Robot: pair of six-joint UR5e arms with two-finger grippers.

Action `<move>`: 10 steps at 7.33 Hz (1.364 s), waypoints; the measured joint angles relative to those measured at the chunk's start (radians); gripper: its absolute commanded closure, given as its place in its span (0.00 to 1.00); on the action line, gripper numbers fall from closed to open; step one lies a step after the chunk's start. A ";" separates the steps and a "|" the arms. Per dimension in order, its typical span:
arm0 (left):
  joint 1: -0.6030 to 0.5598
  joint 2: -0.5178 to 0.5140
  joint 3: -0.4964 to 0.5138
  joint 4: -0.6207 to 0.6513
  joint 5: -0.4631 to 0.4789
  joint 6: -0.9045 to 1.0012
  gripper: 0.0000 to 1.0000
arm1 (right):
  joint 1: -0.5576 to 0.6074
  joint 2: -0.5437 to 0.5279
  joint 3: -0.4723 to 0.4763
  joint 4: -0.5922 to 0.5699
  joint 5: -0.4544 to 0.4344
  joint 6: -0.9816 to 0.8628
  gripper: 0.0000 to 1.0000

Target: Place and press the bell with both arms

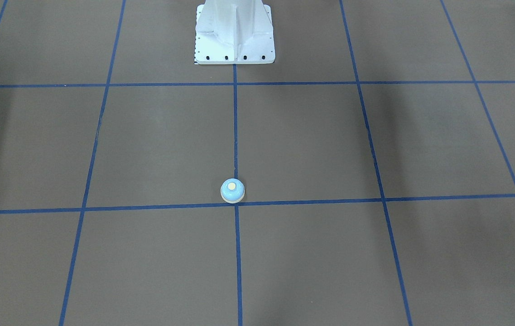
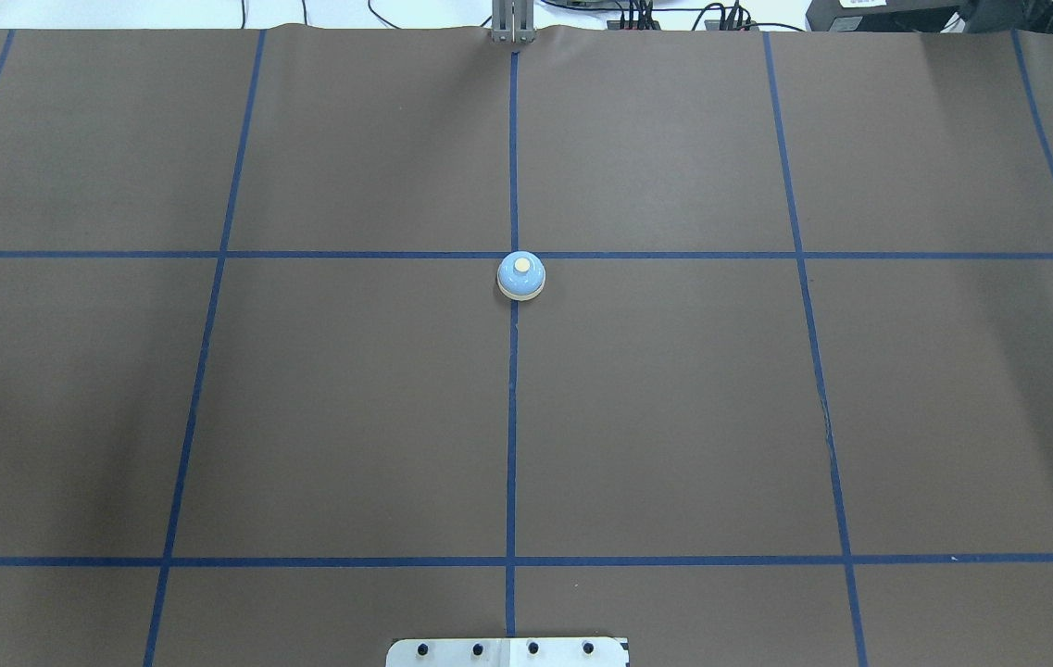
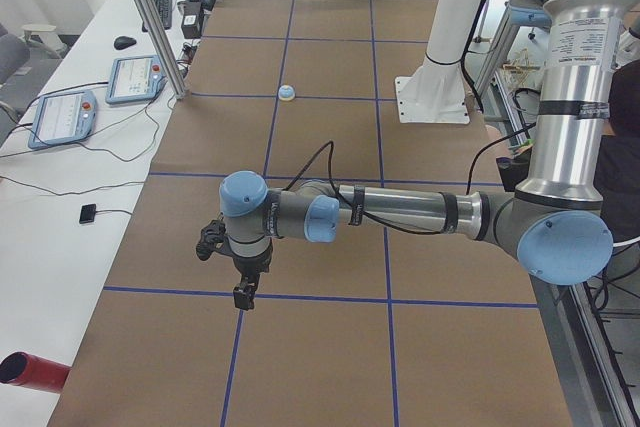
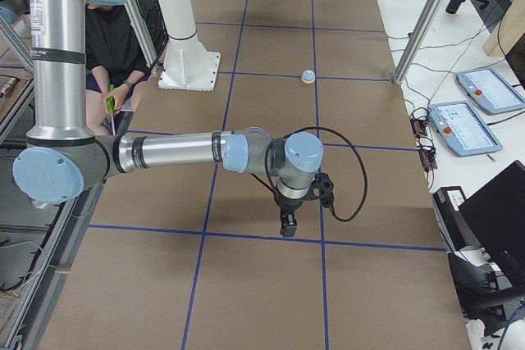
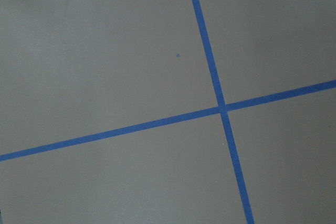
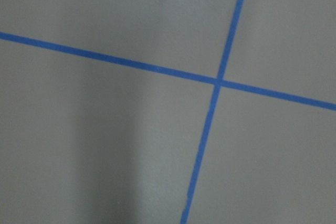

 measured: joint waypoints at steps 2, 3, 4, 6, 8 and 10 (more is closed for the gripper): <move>-0.007 0.032 -0.009 -0.004 -0.027 0.000 0.00 | 0.001 -0.015 -0.020 0.006 -0.003 0.001 0.00; -0.010 0.058 -0.026 -0.007 -0.070 0.000 0.00 | 0.001 -0.013 -0.022 0.006 -0.001 0.002 0.00; -0.014 0.091 -0.066 -0.005 -0.100 -0.003 0.00 | 0.001 -0.011 -0.023 0.007 0.007 0.003 0.00; -0.017 0.129 -0.123 -0.001 -0.117 -0.009 0.00 | 0.001 -0.004 -0.023 0.007 0.026 0.004 0.00; -0.019 0.136 -0.126 -0.001 -0.114 -0.011 0.00 | 0.002 -0.001 -0.020 0.007 0.037 0.004 0.00; -0.019 0.137 -0.125 -0.002 -0.111 -0.010 0.00 | 0.001 0.000 -0.018 0.007 0.048 0.005 0.00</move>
